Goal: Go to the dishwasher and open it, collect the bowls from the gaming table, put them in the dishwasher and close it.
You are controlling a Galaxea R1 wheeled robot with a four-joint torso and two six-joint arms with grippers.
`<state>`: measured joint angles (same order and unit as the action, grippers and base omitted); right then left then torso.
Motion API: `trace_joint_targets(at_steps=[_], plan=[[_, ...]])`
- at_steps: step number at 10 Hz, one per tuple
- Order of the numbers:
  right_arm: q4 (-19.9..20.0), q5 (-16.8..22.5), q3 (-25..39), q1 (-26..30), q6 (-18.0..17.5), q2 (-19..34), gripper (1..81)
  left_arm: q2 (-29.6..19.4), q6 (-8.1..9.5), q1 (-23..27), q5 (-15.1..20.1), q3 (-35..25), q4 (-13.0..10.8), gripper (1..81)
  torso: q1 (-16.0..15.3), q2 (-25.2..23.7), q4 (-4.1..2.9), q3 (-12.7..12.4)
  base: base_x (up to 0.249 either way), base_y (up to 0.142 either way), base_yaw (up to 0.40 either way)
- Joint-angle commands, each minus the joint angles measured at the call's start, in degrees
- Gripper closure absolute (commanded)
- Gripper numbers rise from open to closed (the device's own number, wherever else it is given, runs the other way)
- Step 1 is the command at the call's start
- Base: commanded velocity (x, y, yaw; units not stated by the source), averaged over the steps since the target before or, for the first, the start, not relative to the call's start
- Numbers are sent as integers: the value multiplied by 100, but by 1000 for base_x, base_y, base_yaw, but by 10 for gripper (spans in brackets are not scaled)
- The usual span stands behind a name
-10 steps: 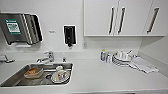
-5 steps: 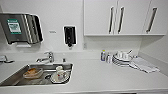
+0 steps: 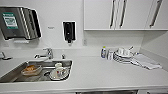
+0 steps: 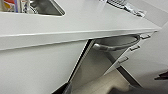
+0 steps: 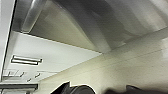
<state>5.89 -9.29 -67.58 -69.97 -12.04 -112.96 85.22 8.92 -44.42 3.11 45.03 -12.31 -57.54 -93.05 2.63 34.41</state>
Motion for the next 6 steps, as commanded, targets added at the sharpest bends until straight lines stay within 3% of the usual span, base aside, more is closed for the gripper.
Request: trace_joint_targets(at_steps=[1,2,6], plan=[[-26,155,247,462,-17,315,10,-269,-13,500,120,-188,-61,10,-347,-538,0,0,0,0,0],[-18,155,264,496,-70,332,10,-259,-13,500,120,-152,-43,10,-122,-194,0,2,0,0,0],[-18,270,361,874,-580,420,10,-136,-22,500,129,-126,-61,10,-277,-448,0,2,0,0,0]])
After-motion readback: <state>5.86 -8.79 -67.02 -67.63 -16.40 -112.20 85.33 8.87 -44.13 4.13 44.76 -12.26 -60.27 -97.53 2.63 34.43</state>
